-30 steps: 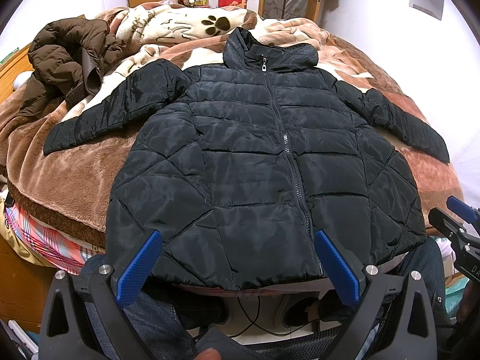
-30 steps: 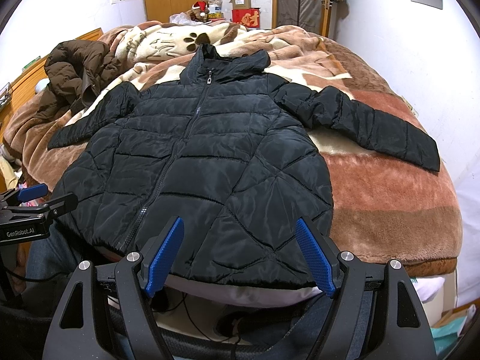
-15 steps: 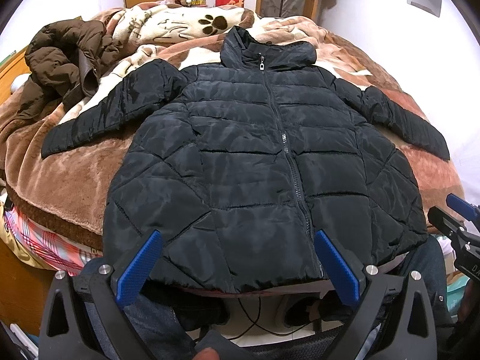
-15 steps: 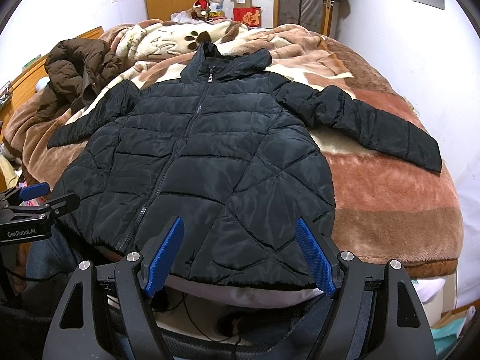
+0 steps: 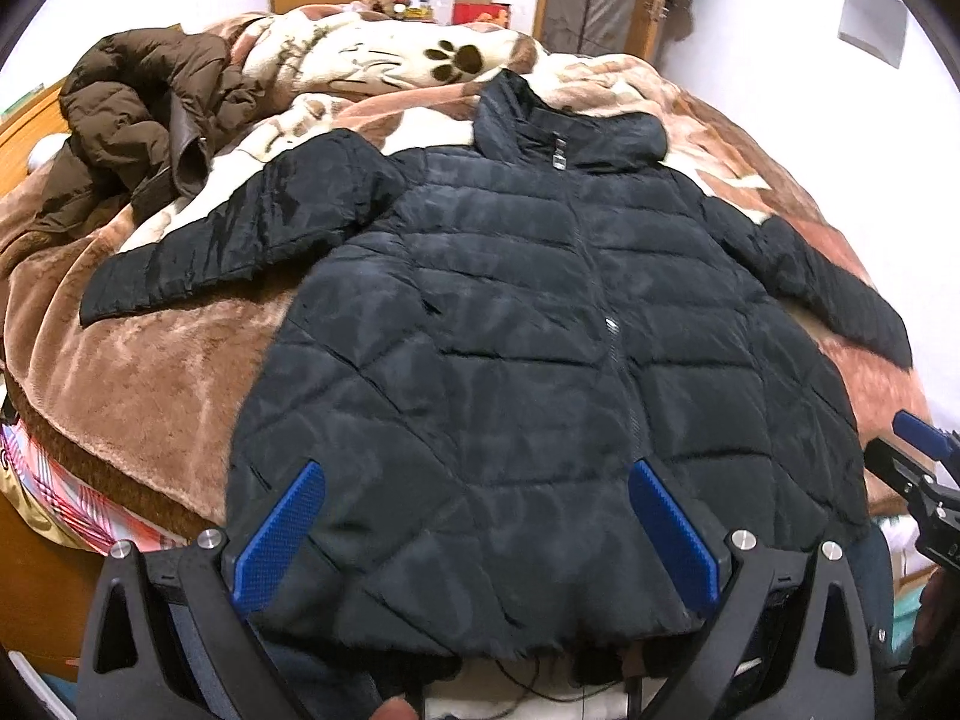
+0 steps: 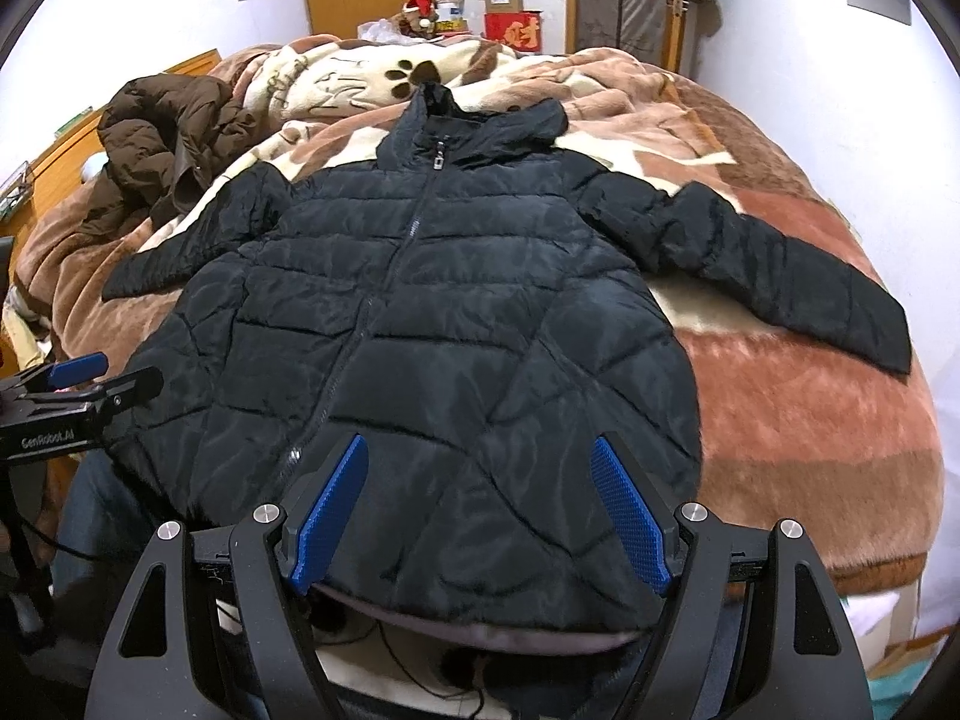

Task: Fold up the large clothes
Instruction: 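Grasp the black jacket sleeve with the left tool and fold it across the body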

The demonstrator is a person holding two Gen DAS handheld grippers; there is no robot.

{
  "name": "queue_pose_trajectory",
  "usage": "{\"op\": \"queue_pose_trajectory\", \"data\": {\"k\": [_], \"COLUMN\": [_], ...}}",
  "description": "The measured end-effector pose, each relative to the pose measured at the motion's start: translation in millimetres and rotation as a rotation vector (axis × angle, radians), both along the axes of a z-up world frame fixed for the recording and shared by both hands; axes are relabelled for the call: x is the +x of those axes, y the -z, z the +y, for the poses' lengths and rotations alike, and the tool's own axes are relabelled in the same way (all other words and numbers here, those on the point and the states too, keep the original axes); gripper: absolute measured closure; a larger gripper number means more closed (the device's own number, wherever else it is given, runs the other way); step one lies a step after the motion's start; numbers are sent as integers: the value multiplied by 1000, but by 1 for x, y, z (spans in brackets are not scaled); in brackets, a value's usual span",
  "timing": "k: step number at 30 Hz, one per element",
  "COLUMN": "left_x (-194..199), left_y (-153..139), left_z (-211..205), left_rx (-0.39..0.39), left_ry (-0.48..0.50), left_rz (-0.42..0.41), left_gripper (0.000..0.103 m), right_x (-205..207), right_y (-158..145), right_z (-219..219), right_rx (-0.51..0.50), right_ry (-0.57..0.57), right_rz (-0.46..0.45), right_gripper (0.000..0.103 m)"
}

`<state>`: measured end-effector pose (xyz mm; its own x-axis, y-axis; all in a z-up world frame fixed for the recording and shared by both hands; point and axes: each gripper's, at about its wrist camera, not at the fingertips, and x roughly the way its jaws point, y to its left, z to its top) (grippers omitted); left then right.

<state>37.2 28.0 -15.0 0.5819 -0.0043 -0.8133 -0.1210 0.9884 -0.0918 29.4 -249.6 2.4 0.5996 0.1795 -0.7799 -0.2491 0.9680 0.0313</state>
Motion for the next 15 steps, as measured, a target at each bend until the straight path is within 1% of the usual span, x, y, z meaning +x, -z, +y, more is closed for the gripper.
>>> {"op": "queue_pose_trajectory", "data": {"k": [4, 6, 9, 11, 13, 15], "left_x": [17, 28, 45, 56, 67, 77], "left_y": [3, 5, 12, 16, 21, 27], "left_z": [26, 43, 72, 90, 109, 129], "left_rx": [-9, -1, -2, 22, 30, 14], "left_ry": [-53, -89, -155, -201, -243, -261], "left_rz": [-14, -15, -3, 4, 9, 17], "left_gripper": [0, 0, 1, 3, 3, 3], "right_x": [27, 40, 60, 76, 91, 106], "right_y": [-1, 0, 2, 4, 5, 7], "right_z": [15, 23, 35, 43, 50, 59], "right_rx": [-7, -21, -34, -41, -47, -51], "right_ry": [-26, -43, -67, -78, -89, -98], "right_rz": [18, 20, 23, 26, 22, 19], "right_gripper": [26, 26, 26, 26, 26, 26]}}
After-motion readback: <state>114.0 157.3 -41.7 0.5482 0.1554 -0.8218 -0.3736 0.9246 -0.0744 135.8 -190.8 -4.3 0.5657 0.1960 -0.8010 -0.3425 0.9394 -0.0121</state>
